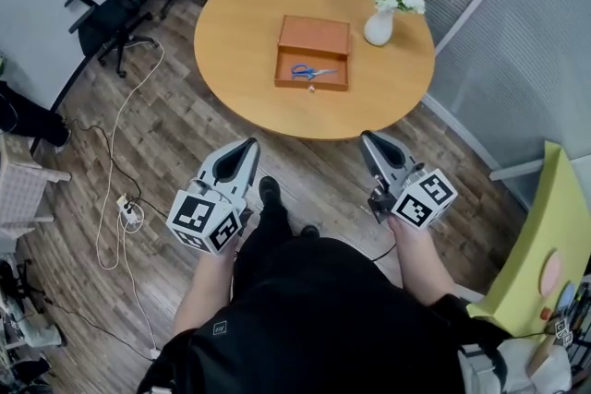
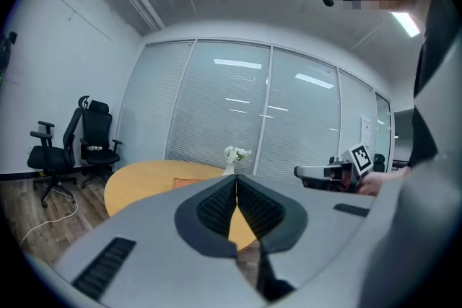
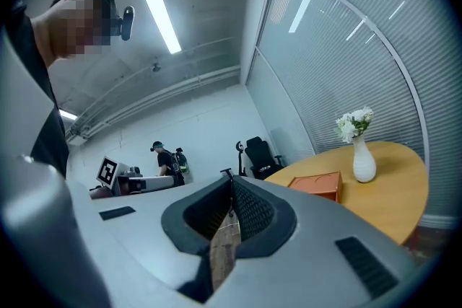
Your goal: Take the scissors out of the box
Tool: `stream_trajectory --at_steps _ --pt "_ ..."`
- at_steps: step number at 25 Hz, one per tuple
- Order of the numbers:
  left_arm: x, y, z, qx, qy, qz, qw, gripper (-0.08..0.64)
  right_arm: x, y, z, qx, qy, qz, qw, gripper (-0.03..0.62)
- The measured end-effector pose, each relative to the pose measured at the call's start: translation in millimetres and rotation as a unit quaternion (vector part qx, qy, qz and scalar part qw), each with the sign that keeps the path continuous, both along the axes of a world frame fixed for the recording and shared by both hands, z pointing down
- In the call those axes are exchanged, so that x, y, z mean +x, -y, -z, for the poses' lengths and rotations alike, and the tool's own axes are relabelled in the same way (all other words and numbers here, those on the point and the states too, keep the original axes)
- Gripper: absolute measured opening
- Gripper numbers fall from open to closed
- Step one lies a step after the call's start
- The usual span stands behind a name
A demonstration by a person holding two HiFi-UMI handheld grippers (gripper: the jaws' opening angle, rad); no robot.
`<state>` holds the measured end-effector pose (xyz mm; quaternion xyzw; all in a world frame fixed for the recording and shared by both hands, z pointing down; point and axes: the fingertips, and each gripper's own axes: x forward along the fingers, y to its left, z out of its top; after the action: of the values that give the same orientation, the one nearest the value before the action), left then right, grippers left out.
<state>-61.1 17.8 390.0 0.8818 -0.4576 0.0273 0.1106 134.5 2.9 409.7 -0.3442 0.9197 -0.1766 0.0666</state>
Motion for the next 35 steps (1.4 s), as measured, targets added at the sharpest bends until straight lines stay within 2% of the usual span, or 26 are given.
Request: stream_trajectory --at_steps 5,10,15,19,25,31,35 --pt "-18 68 -9 -0.004 -0.005 -0.011 0.9999 0.015 -8 58 -4 -0.007 -0.016 -0.021 1.000 0.037" --pt "-36 132 -7 -0.005 -0.003 -0.040 0.9992 0.015 -38 117 -1 -0.012 -0.024 -0.031 0.999 0.037" --pt "-57 180 -3 -0.002 -0.007 -0.065 0.9979 0.015 -71 165 6 -0.010 -0.038 -0.041 0.998 0.037" --pt "-63 209 -3 -0.001 -0.006 -0.082 0.9966 0.015 -85 190 3 -0.007 -0.068 -0.043 0.997 0.038" --pt "-49 244 -5 -0.005 -0.007 -0.083 0.9965 0.015 -76 222 -13 -0.025 -0.095 -0.037 0.994 0.038" --pt "-34 263 -3 -0.007 0.001 -0.062 0.9981 0.015 -53 248 -33 -0.034 -0.114 -0.017 0.993 0.038" --pt "-21 275 -1 -0.004 0.014 -0.033 0.9993 0.015 -42 265 -49 -0.036 -0.147 0.008 0.988 0.040"
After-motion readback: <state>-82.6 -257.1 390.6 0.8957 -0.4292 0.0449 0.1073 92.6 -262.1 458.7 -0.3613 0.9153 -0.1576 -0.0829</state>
